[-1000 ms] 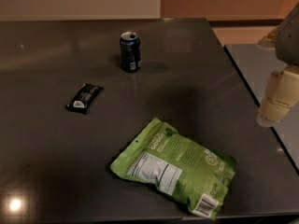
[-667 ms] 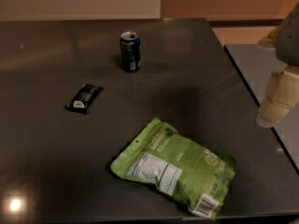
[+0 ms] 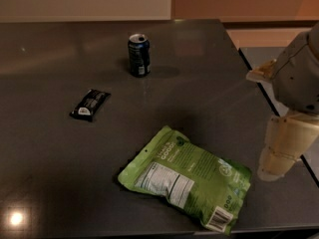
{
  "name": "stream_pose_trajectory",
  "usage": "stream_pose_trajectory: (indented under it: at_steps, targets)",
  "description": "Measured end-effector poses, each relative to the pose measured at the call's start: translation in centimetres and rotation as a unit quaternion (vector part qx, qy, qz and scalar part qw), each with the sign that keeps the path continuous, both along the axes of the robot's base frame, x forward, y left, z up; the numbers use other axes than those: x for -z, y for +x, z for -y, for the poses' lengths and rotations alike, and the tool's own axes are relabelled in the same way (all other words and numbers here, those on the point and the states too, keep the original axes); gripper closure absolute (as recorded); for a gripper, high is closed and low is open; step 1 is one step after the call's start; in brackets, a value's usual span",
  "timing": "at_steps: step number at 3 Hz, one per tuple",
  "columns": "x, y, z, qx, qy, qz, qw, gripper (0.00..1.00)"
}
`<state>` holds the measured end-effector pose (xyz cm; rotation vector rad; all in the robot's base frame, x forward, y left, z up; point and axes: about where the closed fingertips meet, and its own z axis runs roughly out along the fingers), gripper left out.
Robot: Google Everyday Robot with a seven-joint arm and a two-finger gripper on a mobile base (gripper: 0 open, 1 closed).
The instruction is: Move green rice chip bag near pepsi can
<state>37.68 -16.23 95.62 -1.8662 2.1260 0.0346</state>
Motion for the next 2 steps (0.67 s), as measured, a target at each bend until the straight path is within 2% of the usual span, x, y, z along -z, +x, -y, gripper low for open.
stream_pose_trajectory:
  at_steps: [1, 2]
  targets:
    - [1.7, -2.1, -2.0, -0.022, 0.014, -0.013, 0.9996, 0.0]
    - [3.5, -3.1, -3.7, -0.037, 0.042, -0.026, 0.9981, 0.0]
